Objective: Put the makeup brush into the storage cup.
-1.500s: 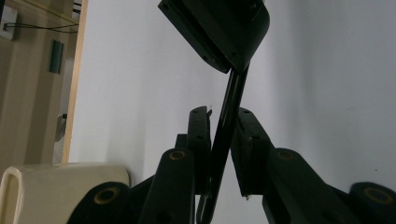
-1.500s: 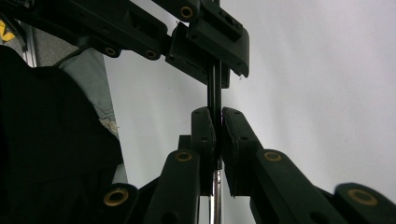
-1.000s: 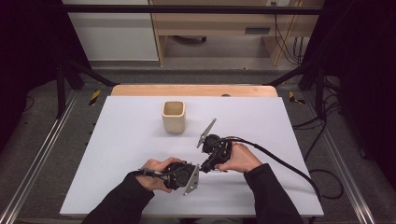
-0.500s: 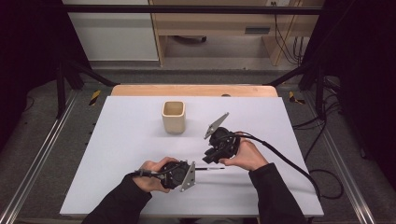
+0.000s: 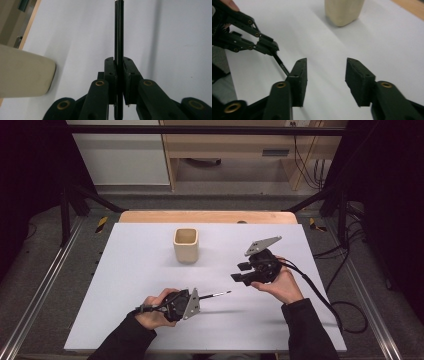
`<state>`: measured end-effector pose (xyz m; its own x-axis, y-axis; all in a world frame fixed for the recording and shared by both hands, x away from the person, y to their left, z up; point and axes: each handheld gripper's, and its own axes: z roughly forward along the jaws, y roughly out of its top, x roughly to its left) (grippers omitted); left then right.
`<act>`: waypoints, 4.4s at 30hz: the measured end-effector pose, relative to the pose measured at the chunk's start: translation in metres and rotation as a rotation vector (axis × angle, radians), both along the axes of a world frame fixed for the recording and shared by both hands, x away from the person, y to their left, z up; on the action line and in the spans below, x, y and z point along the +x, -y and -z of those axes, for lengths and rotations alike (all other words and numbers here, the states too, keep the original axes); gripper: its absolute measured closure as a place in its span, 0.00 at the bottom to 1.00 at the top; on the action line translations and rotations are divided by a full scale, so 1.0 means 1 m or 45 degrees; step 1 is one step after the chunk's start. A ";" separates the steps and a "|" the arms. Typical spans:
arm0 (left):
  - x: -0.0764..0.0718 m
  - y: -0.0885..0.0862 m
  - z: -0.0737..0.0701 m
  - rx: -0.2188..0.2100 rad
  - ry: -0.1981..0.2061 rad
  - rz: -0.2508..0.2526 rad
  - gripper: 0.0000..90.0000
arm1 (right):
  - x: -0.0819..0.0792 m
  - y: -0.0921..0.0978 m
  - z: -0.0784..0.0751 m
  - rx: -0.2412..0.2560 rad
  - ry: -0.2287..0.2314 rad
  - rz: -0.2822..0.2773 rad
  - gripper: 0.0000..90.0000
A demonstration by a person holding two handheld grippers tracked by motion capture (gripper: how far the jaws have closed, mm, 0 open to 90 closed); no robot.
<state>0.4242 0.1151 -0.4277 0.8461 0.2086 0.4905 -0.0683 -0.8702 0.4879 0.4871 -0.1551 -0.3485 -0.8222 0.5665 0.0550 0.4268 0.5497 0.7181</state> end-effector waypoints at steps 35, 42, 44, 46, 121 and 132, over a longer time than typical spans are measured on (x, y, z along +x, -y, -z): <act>0.008 -0.037 0.004 -0.513 -0.216 -0.408 0.93 | -0.034 0.048 0.051 0.284 0.122 0.352 0.14; 0.008 -0.043 0.002 -0.616 -0.227 -0.453 0.93 | -0.036 0.043 0.054 0.375 0.142 0.357 0.13; 0.008 -0.044 -0.001 -0.655 -0.227 -0.463 0.93 | -0.036 0.041 0.055 0.403 0.142 0.359 0.12; 0.007 -0.045 -0.001 -0.669 -0.226 -0.466 0.93 | -0.036 0.040 0.055 0.412 0.144 0.361 0.12; -0.010 0.027 -0.006 -0.845 -0.249 -0.439 0.93 | -0.031 -0.019 0.046 0.722 0.066 0.256 0.61; -0.012 0.030 -0.004 -0.844 -0.254 -0.430 0.93 | -0.030 -0.018 0.046 0.735 0.037 0.239 0.80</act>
<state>0.4118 0.0853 -0.4234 0.7438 0.6682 0.0180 0.2929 -0.3500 0.8898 0.4567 -0.1370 -0.3947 -0.7170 0.5874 0.3754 0.4543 -0.0147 0.8907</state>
